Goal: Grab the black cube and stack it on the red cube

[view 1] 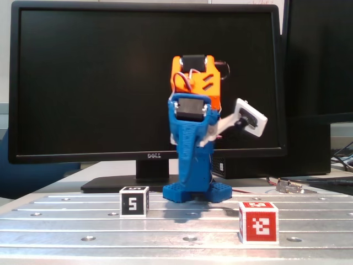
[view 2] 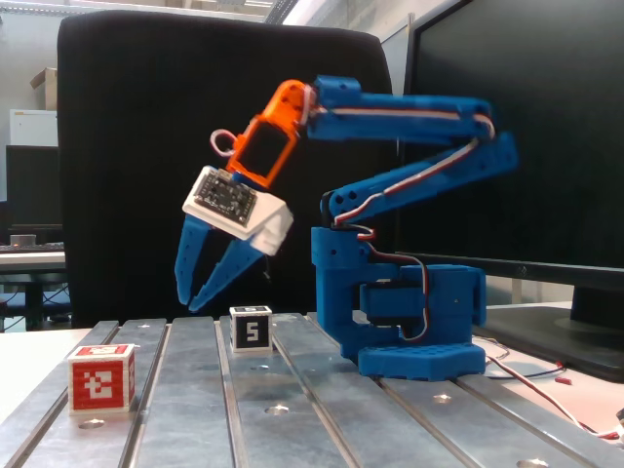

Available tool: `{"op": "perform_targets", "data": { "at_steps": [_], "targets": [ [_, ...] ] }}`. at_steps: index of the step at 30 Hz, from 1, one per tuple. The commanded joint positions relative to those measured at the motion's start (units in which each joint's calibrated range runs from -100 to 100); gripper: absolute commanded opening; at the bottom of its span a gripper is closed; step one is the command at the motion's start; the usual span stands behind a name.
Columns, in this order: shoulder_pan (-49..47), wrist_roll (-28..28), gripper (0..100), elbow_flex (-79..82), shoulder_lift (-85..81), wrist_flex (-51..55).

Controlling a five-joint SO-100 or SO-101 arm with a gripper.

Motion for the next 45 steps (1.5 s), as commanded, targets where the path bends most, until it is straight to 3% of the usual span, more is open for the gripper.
{"op": "perform_targets", "data": {
  "at_steps": [1,15,26,35,45],
  "targets": [
    [3.6,1.9,1,-8.0,8.3,1.6],
    [16.6,12.6,1,-32.2,32.6,16.7],
    [26.2,22.3,1,-35.9,38.9,22.9],
    [30.7,24.0,1,-35.6,38.0,26.4],
    [31.3,22.1,1,-31.8,37.8,26.6]
  ]
}}
